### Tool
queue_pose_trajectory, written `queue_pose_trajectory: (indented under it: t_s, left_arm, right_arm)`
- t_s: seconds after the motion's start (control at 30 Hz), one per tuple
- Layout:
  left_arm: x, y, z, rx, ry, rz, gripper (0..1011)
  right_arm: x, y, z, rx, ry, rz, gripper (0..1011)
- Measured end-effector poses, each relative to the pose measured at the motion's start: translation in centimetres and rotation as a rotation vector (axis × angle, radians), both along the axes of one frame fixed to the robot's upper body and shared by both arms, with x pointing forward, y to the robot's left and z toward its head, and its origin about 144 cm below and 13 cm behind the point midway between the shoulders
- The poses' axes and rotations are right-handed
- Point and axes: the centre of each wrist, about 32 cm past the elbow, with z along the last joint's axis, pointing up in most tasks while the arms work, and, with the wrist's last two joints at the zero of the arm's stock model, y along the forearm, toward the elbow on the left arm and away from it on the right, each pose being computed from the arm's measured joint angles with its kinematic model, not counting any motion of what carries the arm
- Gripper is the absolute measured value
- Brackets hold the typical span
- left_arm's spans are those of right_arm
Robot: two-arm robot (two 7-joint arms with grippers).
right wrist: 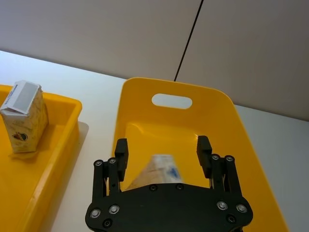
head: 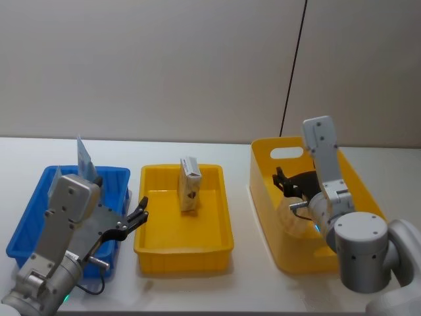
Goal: Bimanual collaborative sorting of washing and personal care products
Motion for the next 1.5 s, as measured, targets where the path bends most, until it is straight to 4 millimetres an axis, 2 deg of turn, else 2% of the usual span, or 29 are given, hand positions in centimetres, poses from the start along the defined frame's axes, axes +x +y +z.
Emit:
queue_pose_trajectory:
  t_s: [0.03, 0.07, 0.23, 0.8, 1.5]
  left_arm:
    - [0.0, 0.0, 0.0, 0.000, 0.000, 0.000, 1001]
    - [0.0, 0.0, 0.0, 0.000, 0.000, 0.000, 1001]
    - [0.0, 0.0, 0.0, 0.000, 0.000, 0.000, 1001]
    - [-0.1, 0.3, 0.2, 0.013, -0.010, 0.034, 1001]
    - [0.1, 2.6, 0.1, 0.016, -0.014, 0.225, 1001]
  right_arm:
    - [0.0, 0.0, 0.0, -0.002, -0.002, 0.004, 877]
    - [0.0, 0.1, 0.0, -0.002, -0.003, 0.006, 877]
    - [-0.4, 0.4, 0.1, -0.009, -0.022, 0.026, 1004]
    - [-1.0, 0.9, 0.3, -0.019, -0.052, 0.059, 1004]
    - [-1.2, 1.0, 0.4, -0.022, -0.062, 0.068, 1004]
